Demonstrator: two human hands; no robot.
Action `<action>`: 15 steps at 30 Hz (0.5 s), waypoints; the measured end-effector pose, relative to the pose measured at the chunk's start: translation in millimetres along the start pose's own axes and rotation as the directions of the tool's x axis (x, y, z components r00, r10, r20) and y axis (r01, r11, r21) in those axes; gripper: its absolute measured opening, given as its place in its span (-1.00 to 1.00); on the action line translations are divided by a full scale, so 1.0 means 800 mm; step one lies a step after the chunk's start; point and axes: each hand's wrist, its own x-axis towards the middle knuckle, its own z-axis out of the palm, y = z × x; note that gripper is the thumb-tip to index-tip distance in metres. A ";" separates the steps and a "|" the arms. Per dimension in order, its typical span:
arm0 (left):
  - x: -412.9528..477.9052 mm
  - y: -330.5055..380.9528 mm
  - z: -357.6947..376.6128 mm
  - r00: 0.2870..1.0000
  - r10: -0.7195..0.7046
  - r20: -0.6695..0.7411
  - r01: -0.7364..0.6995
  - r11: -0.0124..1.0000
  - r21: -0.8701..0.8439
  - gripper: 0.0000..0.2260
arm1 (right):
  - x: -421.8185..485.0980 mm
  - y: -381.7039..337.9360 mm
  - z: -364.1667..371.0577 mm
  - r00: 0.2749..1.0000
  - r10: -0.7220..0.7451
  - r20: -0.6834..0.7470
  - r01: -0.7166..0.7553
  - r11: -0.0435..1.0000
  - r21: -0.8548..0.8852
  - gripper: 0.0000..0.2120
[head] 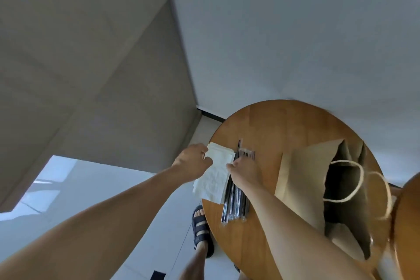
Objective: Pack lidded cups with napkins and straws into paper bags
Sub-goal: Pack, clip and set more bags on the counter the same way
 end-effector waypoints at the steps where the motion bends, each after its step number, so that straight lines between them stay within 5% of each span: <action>1: 0.005 -0.006 0.005 1.000 -0.005 0.007 0.005 1.000 -0.002 -0.60 | 0.008 0.003 0.009 1.000 0.006 0.006 -0.006 1.000 -0.003 -0.56; 15: 0.029 -0.040 0.026 0.998 -0.035 0.057 0.039 0.997 -0.066 -0.62 | 0.059 0.015 0.054 0.994 0.109 -0.014 -0.108 0.993 0.046 -0.61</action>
